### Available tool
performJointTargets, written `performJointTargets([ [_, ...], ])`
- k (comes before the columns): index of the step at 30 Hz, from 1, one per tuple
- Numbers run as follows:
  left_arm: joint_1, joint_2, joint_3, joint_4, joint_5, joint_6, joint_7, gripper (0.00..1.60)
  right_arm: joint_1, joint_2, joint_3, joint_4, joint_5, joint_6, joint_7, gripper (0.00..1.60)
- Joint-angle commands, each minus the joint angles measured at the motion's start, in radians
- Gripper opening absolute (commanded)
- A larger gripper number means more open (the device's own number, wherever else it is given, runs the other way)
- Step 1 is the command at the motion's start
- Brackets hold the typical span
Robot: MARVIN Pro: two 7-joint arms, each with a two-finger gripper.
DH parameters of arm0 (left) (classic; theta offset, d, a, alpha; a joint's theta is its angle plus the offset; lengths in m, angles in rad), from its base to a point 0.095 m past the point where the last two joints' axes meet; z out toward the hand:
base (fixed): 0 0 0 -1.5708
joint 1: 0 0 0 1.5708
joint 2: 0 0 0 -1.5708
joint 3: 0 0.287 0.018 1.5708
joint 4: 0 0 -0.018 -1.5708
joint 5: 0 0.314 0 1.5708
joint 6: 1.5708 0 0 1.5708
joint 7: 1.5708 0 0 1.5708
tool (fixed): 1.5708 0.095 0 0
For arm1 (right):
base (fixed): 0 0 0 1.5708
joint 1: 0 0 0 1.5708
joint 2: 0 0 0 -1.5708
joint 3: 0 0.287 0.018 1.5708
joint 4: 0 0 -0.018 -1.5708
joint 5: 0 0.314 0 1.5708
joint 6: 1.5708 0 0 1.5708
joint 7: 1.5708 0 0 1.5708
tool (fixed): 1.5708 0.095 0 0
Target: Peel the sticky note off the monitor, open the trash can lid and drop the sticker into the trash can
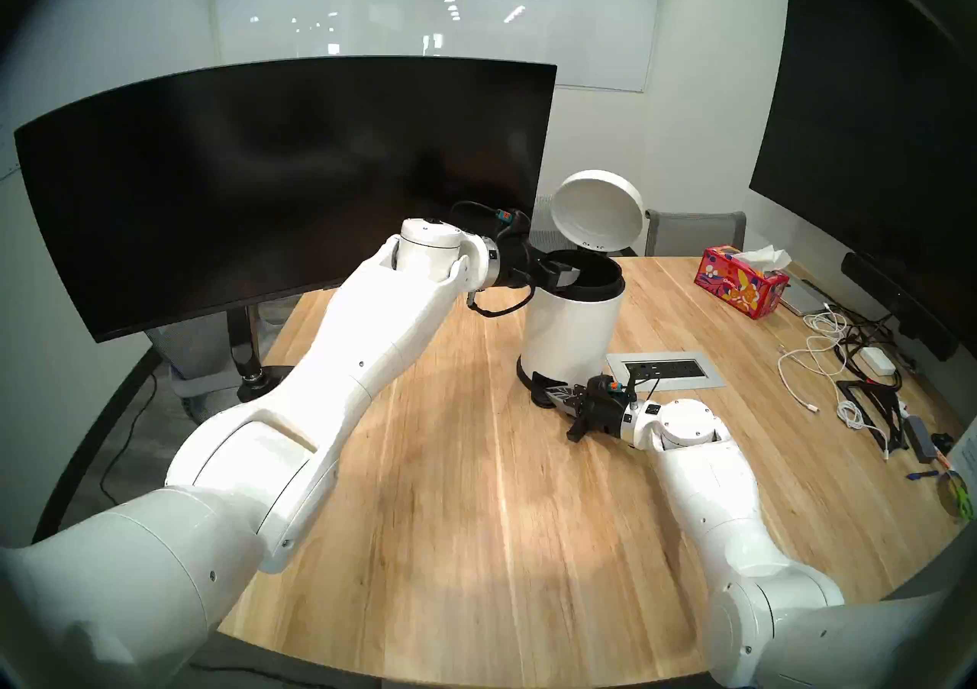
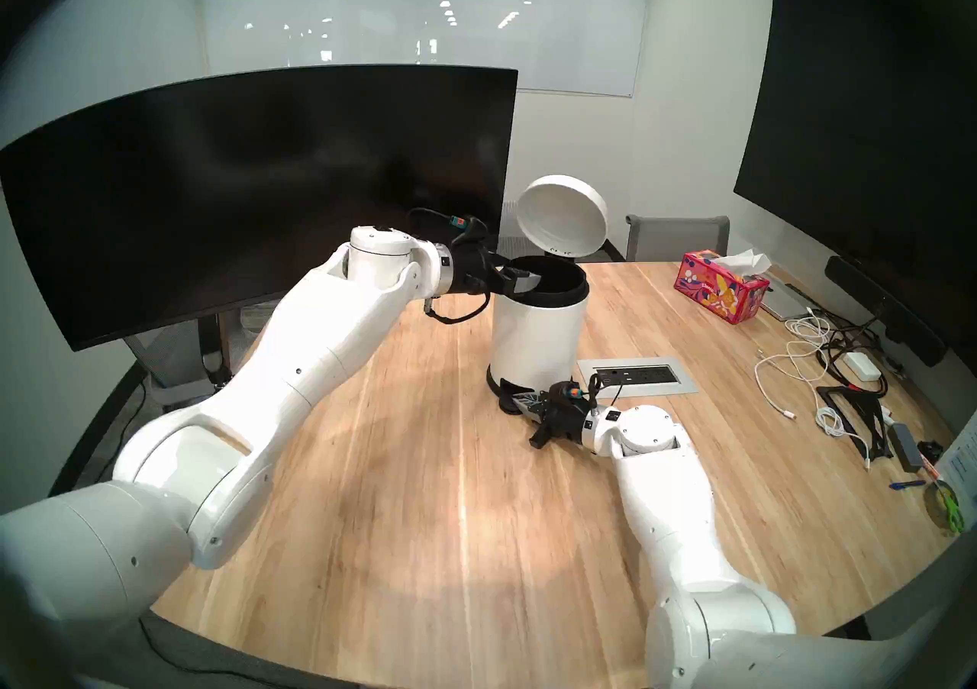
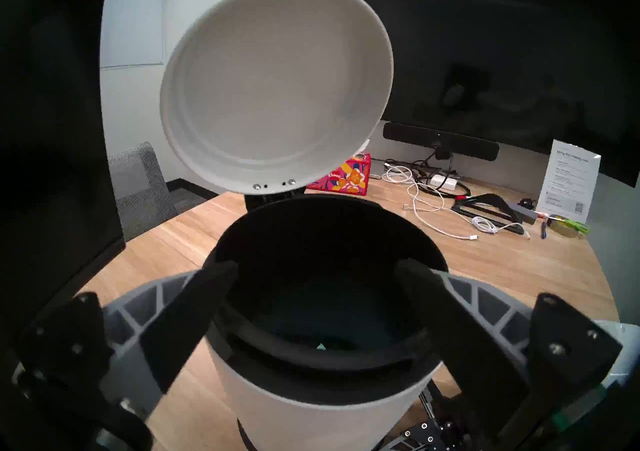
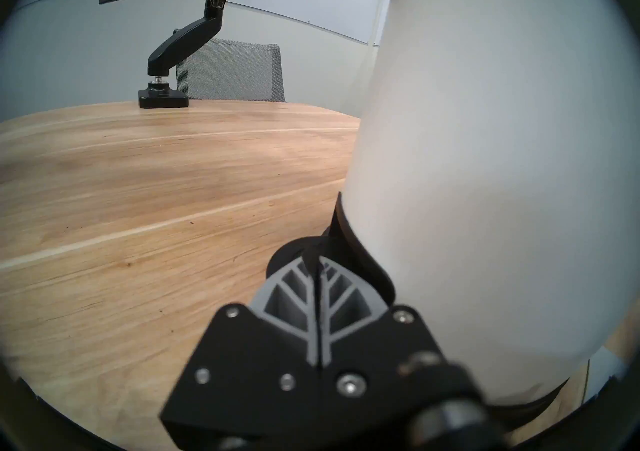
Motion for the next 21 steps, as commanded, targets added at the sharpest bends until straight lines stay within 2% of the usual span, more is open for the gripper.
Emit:
performJointTargets([
  [1,-0.028,-0.020,-0.044,-0.079,-0.037,-0.007,-0.004,1.60,-0.002,0.002,-0.001,0.002,-0.002,0.001,0.002,0.00],
  [11,0.001,-0.001,-0.117,-0.188,-0.075,0.029,0.015,1.60,-0.002,0.002,-0.001,0.002,-0.002,0.001,0.002,0.00],
  [14,0.044,0.027,-0.159,-0.254,-0.089,0.057,0.036,1.60,-0.002,0.002,-0.001,0.002,-0.002,0.001,0.002,0.00],
  [21,0.128,0.063,-0.215,-0.344,-0.110,0.052,0.045,1.60,-0.002,0.002,-0.001,0.002,-0.002,0.001,0.002,0.00],
])
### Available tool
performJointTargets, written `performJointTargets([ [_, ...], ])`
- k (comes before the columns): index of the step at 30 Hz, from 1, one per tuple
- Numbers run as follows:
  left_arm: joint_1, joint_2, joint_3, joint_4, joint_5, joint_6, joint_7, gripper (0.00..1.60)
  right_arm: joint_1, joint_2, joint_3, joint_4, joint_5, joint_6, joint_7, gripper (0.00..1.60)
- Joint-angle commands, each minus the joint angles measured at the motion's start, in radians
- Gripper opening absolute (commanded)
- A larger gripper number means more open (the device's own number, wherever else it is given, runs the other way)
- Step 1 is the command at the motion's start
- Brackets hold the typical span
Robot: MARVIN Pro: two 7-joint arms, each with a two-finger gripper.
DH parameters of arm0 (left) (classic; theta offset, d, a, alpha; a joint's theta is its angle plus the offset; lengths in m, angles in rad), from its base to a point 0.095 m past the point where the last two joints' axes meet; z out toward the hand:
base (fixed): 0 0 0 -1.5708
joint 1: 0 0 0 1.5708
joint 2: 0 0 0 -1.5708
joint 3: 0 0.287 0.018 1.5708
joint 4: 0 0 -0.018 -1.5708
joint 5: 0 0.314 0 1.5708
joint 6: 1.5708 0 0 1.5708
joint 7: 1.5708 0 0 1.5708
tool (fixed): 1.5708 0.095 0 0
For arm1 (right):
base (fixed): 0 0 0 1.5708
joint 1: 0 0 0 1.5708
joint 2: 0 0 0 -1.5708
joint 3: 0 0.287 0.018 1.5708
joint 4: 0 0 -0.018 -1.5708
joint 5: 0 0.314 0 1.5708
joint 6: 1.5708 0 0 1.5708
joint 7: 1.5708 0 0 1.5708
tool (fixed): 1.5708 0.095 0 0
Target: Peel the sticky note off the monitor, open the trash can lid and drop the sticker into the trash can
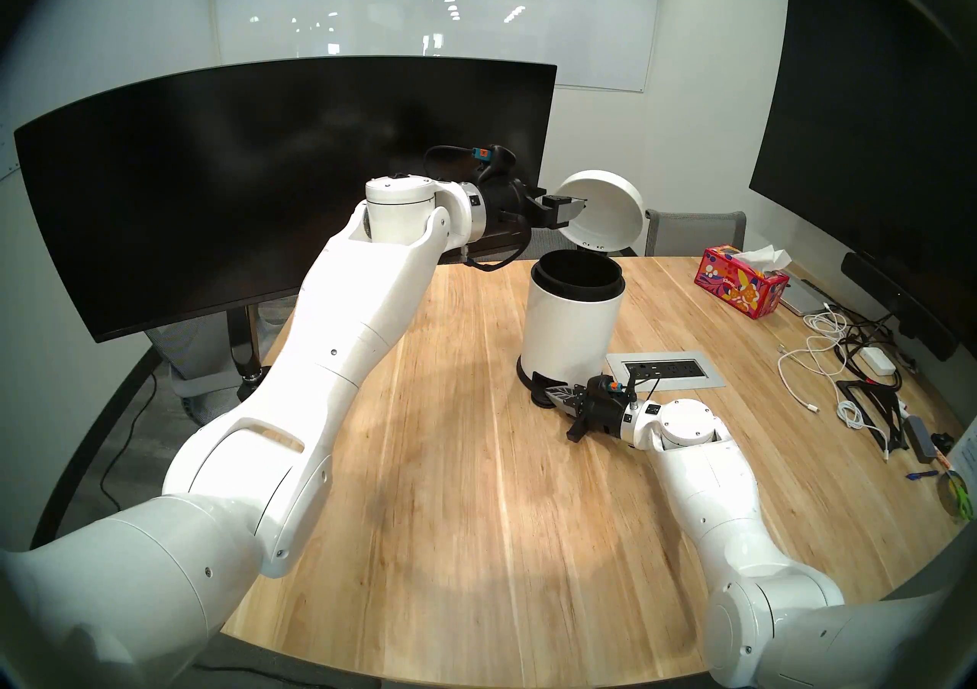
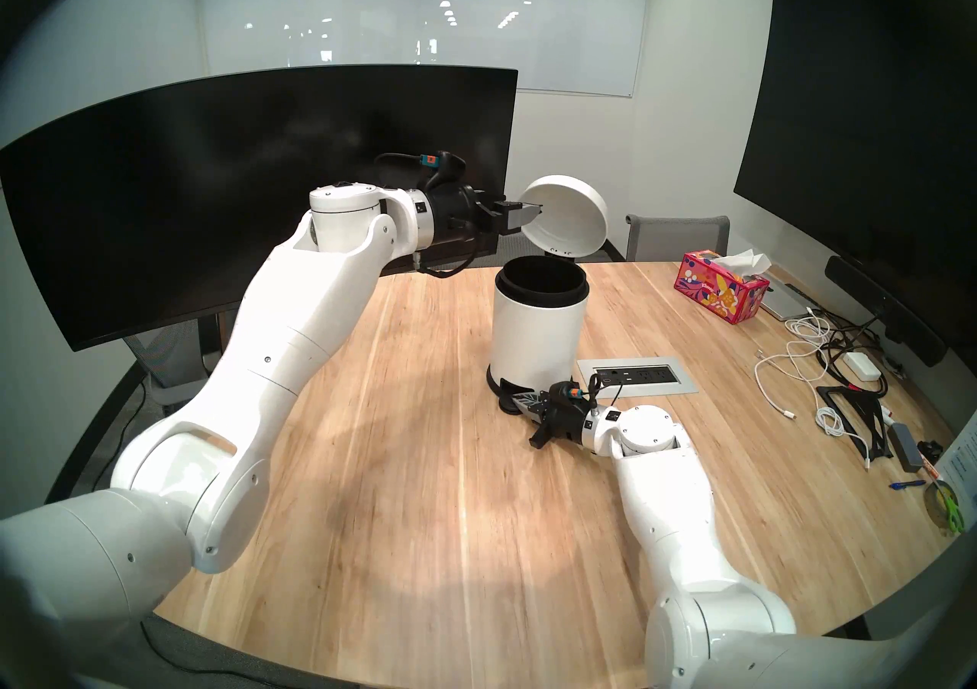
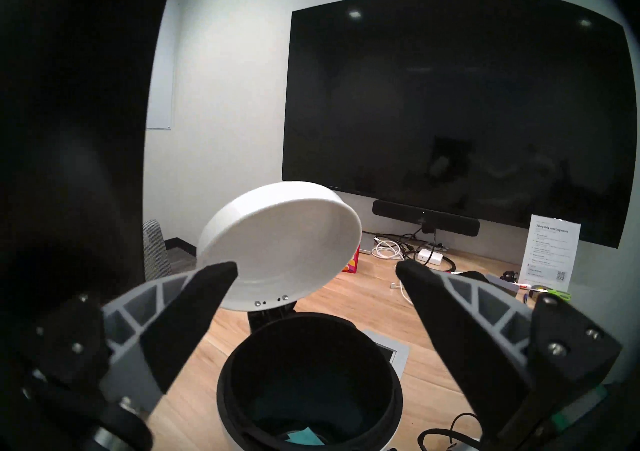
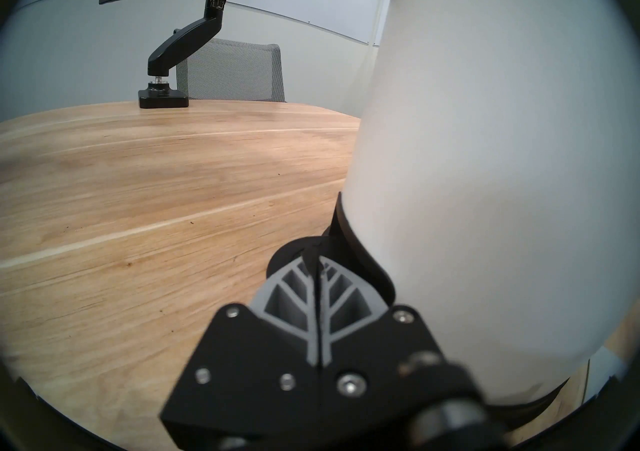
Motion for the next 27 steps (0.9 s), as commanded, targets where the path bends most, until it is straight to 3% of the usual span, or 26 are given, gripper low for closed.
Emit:
performJointTargets([
  [1,0.088,0.046,-0.071,-0.118,-0.034,-0.007,0.008,1.60,-0.002,0.002,-0.001,0.002,-0.002,0.001,0.002,0.00],
  [13,0.283,0.119,-0.161,-0.281,-0.089,-0.028,0.029,1.60,-0.002,0.002,-0.001,0.002,-0.002,0.001,0.002,0.00],
  [27,0.479,0.221,-0.238,-0.405,-0.151,-0.078,0.011,1.60,-0.002,0.002,-0.001,0.002,-0.002,0.001,0.002,0.00],
])
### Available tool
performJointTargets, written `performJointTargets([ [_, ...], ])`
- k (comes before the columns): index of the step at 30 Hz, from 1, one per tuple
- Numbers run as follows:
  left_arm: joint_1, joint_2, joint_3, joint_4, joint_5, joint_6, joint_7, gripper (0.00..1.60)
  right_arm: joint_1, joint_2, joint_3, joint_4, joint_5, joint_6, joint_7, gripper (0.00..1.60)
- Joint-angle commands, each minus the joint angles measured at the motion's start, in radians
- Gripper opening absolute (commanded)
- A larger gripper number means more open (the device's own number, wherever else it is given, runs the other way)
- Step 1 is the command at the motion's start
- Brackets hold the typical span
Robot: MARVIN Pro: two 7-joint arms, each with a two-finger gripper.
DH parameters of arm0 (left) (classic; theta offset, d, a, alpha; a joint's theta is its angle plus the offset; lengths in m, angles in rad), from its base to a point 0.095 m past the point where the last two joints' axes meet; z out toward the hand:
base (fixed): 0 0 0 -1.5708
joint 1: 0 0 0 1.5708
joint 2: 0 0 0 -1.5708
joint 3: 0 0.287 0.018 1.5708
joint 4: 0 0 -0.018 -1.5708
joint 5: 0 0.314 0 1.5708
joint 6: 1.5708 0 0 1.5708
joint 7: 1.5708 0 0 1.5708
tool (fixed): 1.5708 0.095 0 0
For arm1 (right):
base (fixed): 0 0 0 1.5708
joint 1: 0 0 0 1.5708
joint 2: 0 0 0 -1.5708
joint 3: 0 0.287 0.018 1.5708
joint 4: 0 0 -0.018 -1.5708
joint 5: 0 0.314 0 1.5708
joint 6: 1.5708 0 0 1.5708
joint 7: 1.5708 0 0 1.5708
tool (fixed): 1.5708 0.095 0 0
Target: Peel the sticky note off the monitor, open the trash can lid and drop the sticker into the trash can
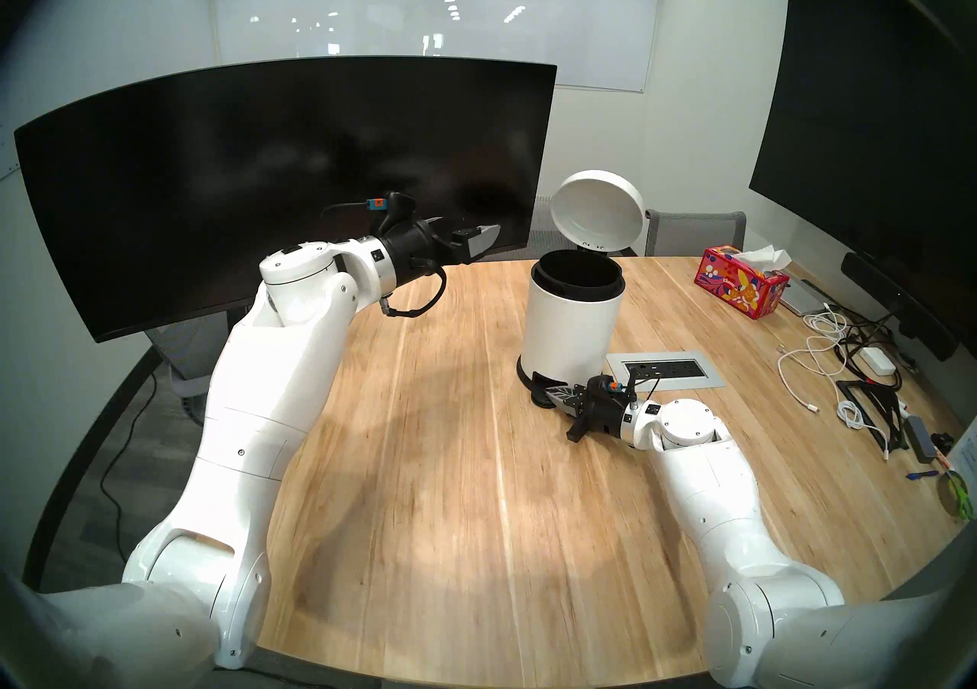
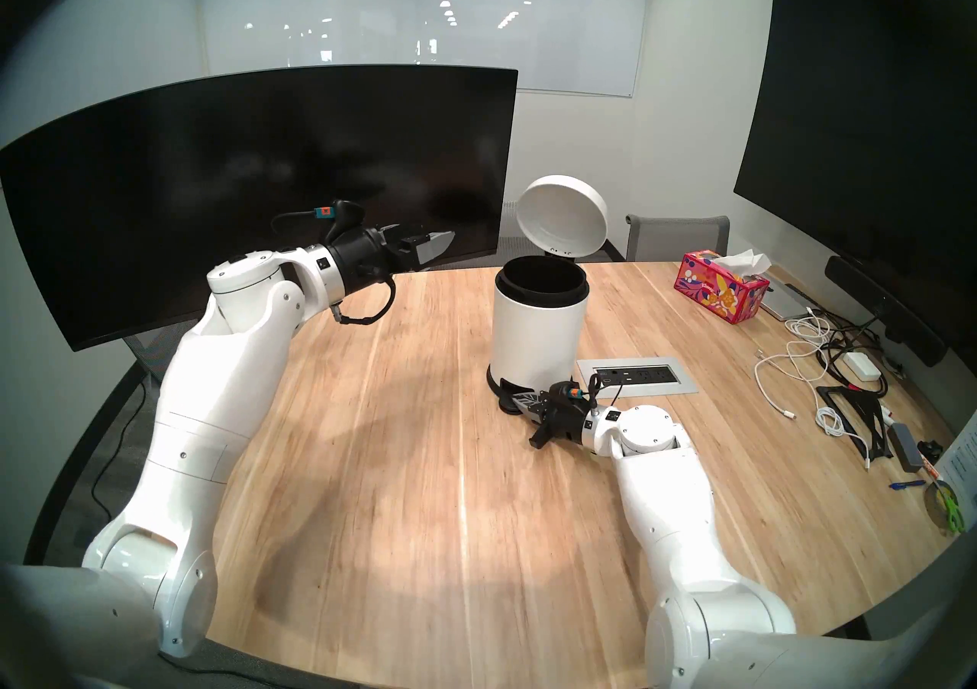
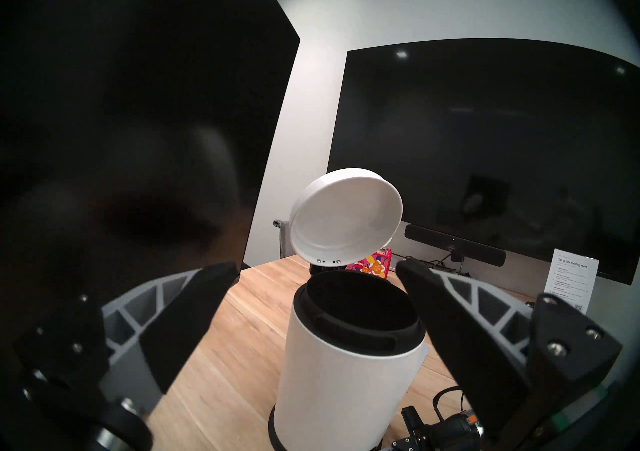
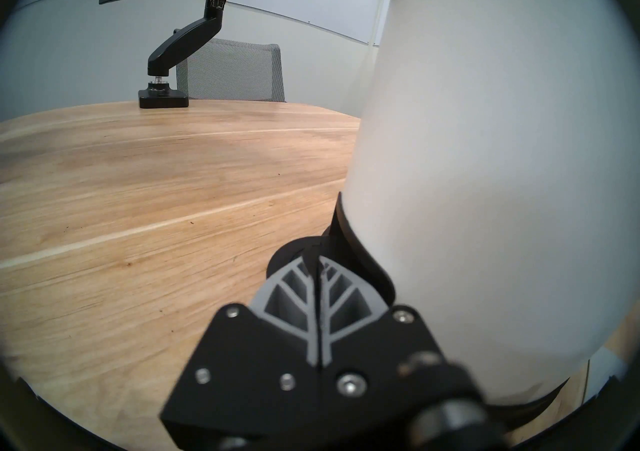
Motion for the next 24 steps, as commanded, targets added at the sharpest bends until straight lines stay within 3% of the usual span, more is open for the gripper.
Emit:
performJointTargets([
  [1,0.113,0.055,-0.046,-0.088,-0.033,-0.042,-0.011,1.60,-0.002,0.002,-0.001,0.002,-0.002,0.001,0.002,0.00],
  [6,0.180,0.071,-0.080,-0.141,-0.046,-0.074,-0.021,1.60,-0.002,0.002,-0.001,0.002,-0.002,0.001,0.002,0.00],
  [11,0.264,0.049,-0.122,-0.213,-0.030,-0.103,0.017,1.60,-0.002,0.002,-0.001,0.002,-0.002,0.001,0.002,0.00],
  [24,0.282,0.043,-0.123,-0.225,-0.029,-0.120,0.034,1.60,-0.002,0.002,-0.001,0.002,-0.002,0.001,0.002,0.00],
])
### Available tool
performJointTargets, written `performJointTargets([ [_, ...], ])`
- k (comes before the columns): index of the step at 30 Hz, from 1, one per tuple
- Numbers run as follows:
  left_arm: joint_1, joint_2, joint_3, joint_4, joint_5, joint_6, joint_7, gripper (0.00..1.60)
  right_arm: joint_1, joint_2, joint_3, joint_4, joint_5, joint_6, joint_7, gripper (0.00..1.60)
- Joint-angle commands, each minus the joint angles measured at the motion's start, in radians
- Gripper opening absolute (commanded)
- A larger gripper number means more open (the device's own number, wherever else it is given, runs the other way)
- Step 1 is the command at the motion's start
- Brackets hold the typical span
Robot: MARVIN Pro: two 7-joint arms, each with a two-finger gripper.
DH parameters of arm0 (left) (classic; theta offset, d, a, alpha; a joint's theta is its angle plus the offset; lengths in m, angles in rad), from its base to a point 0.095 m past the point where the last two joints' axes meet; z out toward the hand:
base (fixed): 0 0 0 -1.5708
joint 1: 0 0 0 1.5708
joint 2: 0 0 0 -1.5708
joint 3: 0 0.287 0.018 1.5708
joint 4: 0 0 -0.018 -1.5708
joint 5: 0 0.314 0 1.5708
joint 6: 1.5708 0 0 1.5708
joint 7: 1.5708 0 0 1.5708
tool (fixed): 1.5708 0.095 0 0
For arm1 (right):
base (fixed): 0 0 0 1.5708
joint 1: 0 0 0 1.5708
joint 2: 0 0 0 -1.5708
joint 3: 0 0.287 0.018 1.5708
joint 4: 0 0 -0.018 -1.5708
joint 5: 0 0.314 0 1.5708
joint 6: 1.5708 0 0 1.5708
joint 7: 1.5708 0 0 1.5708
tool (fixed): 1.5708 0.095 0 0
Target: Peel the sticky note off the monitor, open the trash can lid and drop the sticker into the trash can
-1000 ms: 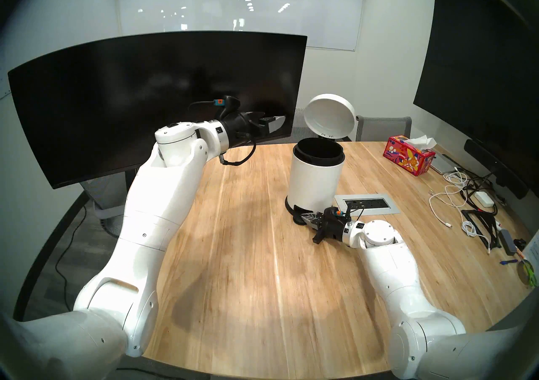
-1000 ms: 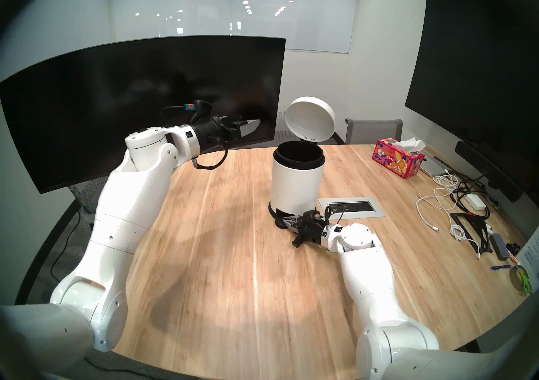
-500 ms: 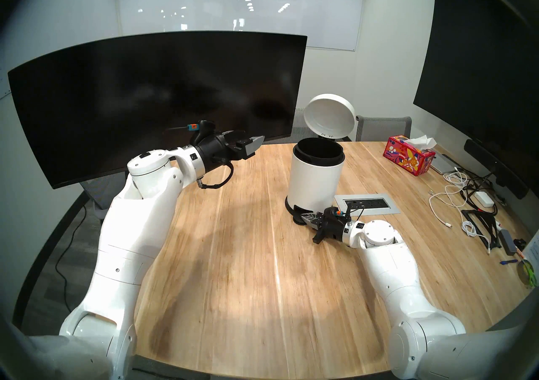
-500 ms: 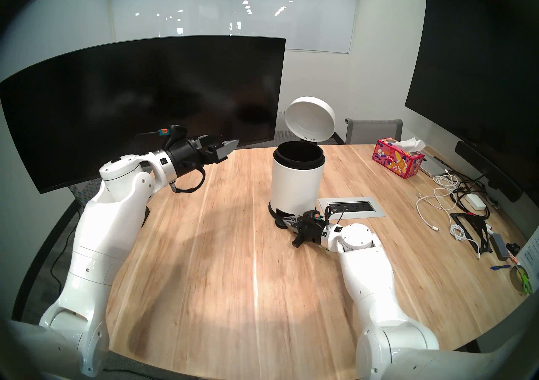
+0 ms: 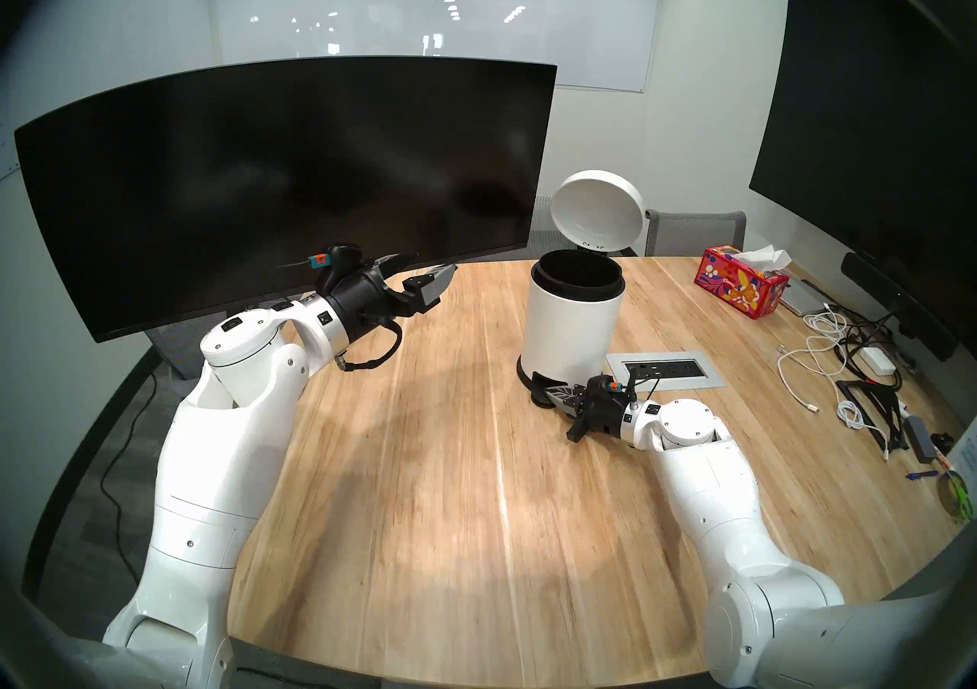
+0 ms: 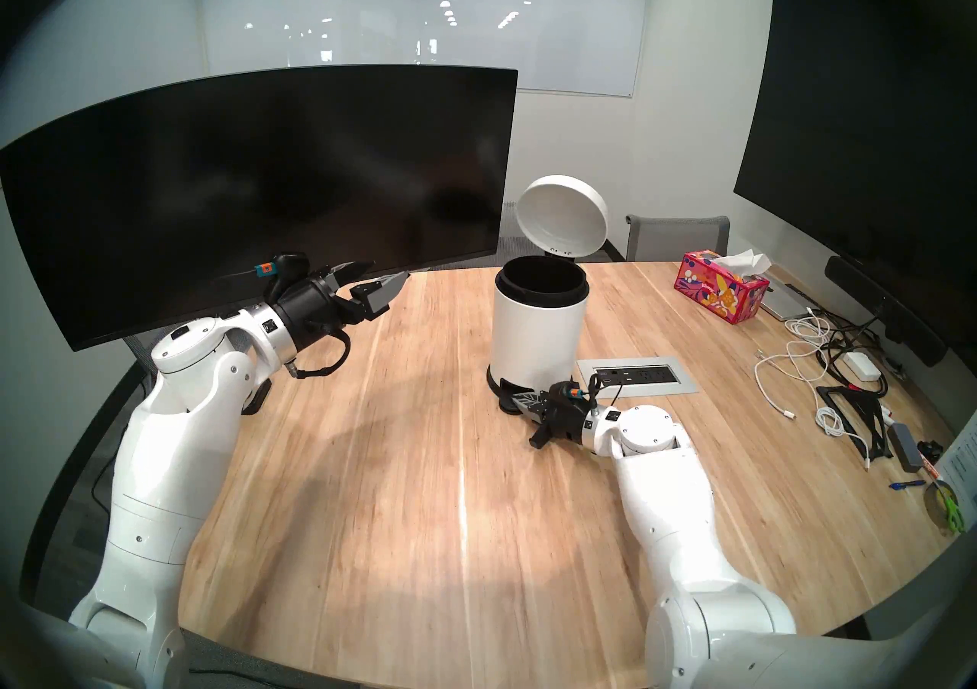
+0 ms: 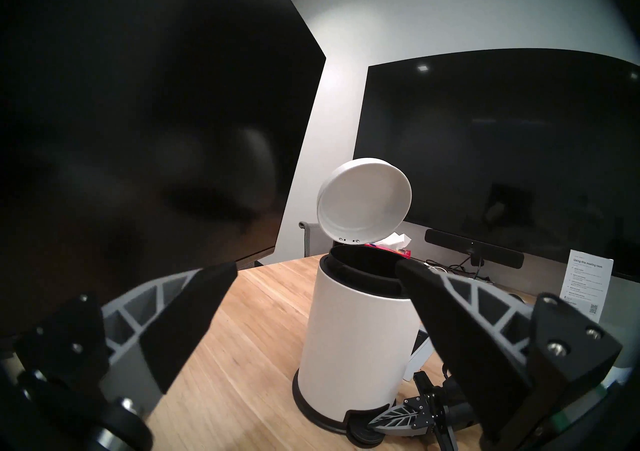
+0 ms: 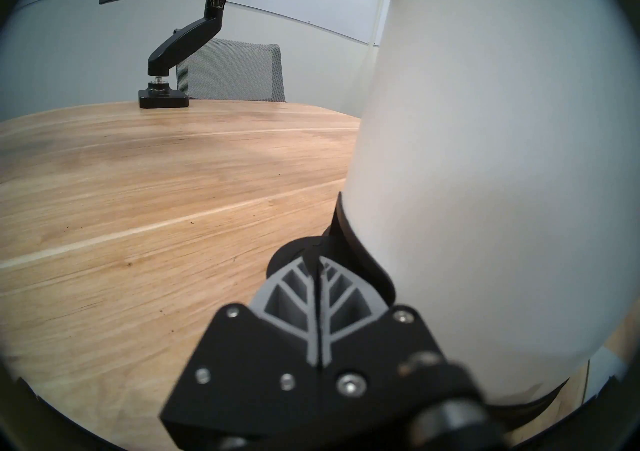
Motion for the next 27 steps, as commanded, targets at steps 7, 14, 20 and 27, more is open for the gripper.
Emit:
performJointTargets([
  [7,0.005,-0.004,-0.003,-0.031,-0.003,-0.019,-0.001,1.60,-0.002,0.002,-0.001,0.002,-0.002,0.001,0.002,0.00],
  [14,0.005,-0.004,-0.003,-0.031,-0.003,-0.019,-0.002,1.60,-0.002,0.002,-0.001,0.002,-0.002,0.001,0.002,0.00],
  [20,0.005,-0.006,-0.004,-0.031,-0.001,-0.019,-0.004,1.60,-0.002,0.002,-0.001,0.002,-0.002,0.001,0.002,0.00],
  [27,0.005,-0.007,-0.005,-0.031,0.000,-0.018,-0.005,1.60,-0.010,0.001,-0.001,-0.014,0.000,0.005,0.007,0.00],
])
